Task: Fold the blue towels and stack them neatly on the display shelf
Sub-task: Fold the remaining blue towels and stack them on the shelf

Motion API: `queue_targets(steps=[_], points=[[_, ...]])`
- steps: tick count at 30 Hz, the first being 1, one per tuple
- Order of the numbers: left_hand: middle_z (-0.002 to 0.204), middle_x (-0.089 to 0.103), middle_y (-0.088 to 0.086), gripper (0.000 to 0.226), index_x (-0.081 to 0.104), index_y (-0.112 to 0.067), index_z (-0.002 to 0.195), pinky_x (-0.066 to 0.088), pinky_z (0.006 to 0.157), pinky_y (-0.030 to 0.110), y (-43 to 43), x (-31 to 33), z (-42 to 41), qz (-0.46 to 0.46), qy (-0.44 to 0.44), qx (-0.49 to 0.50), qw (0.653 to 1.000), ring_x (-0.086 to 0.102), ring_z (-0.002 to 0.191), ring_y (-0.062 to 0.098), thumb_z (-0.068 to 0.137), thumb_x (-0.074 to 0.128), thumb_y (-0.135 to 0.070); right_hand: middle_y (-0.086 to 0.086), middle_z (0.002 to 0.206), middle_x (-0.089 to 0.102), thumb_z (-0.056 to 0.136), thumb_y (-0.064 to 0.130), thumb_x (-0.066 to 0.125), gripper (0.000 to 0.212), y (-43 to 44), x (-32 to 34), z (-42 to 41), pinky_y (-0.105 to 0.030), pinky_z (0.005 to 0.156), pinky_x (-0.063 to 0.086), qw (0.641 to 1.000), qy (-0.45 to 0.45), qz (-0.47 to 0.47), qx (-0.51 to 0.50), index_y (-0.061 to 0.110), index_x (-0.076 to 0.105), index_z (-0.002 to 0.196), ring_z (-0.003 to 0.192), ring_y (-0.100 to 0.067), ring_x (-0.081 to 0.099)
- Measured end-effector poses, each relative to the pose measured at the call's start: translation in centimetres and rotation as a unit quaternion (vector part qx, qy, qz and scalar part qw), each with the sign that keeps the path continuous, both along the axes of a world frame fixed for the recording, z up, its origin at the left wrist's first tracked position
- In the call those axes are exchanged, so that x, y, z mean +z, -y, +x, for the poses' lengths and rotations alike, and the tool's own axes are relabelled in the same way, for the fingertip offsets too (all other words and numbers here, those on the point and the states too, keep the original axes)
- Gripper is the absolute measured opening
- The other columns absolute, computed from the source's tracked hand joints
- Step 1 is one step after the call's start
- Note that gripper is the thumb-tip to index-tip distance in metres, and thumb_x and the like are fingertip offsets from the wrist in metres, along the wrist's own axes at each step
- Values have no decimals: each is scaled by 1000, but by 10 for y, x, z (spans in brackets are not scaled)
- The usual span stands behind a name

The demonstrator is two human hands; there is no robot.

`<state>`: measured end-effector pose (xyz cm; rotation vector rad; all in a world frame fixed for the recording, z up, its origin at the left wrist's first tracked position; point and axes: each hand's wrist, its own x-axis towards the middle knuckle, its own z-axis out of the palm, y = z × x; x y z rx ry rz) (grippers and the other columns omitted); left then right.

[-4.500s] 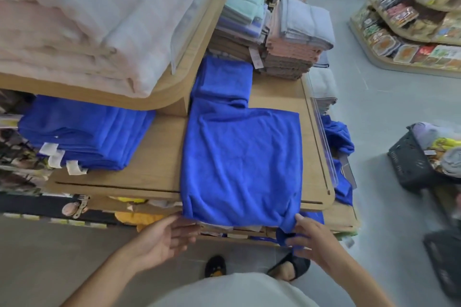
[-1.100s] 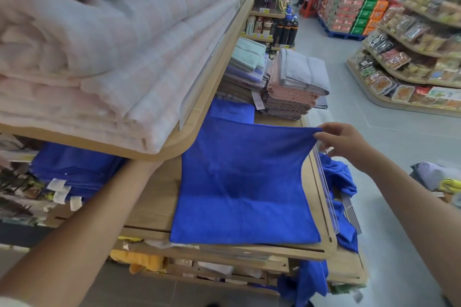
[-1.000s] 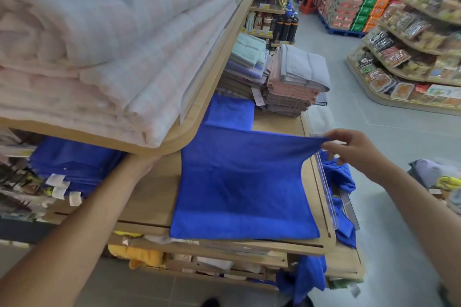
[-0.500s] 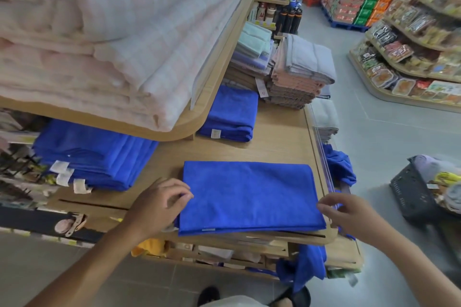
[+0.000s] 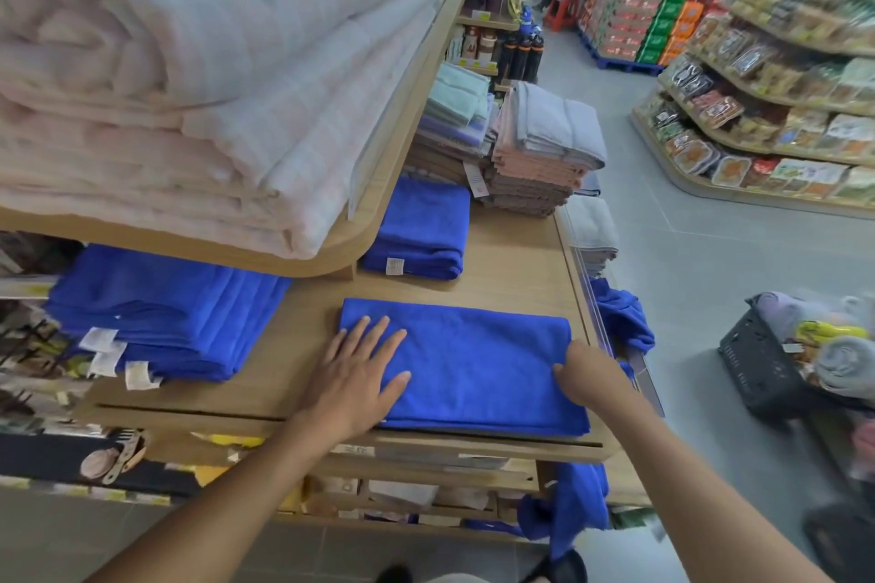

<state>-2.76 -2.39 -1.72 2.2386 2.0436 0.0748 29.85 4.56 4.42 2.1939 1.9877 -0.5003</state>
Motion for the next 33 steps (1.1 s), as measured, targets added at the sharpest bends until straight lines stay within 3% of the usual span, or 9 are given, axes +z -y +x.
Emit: queue_targets(steps=[5,10,13,16,21,26,29,31,33], points=[[170,-2,-5,74,8,-28,162,-5,126,46,-8,10,25,-2,21,-26,999,-12,156,15,96,25,-57,-5,82,57,90,16,61,19,-4,6,0,-34,65,45,982,-146,-36,-112,4,54,103,71,-18,54],[170,-8,-7,79,1,-28,162,-8,125,49,-23,9,56,-15,9,-47,999,-15,155,16,96,17,-68,-15,113,61,87,22,69,18,2,14,-2,-51,97,53,921,-320,-53,-215,16,53,94,102,-30,64],[170,-7,-6,82,0,-30,162,-11,124,50,-28,1,59,-14,-10,-41,999,-14,156,17,92,9,-72,-18,124,55,87,31,76,37,5,15,2,-52,101,53,870,-401,-97,-268,14,54,112,116,-36,59],[170,-5,-5,85,0,-31,161,-12,124,51,-28,-4,60,-7,-10,-41,999,-13,156,17,88,3,-74,-7,116,63,81,32,85,53,8,17,6,-41,84,60,846,-431,-127,-287,11,57,120,103,-26,65],[170,-5,-6,84,0,-31,161,-10,124,50,-27,-4,59,2,-6,-43,999,-12,156,17,88,3,-74,-7,111,67,80,18,86,33,8,17,6,-34,67,54,819,-468,-123,-309,10,63,102,97,-24,66],[170,-7,-7,85,-1,-32,161,-10,125,49,-24,-4,58,3,-6,-41,999,-13,156,16,87,1,-74,-10,125,66,81,36,82,52,7,18,17,-42,91,57,760,-525,-181,-338,11,62,121,115,-30,65],[170,-9,-7,86,-3,-32,161,-10,124,50,-25,-4,59,-2,-10,-41,999,-15,155,16,86,0,-74,-13,121,69,85,32,81,42,12,18,13,-38,81,59,794,-489,-178,-314,10,65,118,107,-28,68],[169,-10,-6,86,-4,-31,161,-11,124,50,-25,-4,60,-6,-9,-40,999,-16,155,16,86,0,-74,-10,115,70,90,21,77,27,13,13,8,-37,74,58,834,-467,-68,-286,14,65,113,98,-25,69],[170,-10,-5,86,-4,-30,161,-10,124,52,-25,-3,66,-13,-10,-37,999,-17,155,18,87,0,-73,-8,109,70,91,15,75,31,13,15,6,-40,77,60,825,-496,52,-266,24,60,117,95,-24,70]])
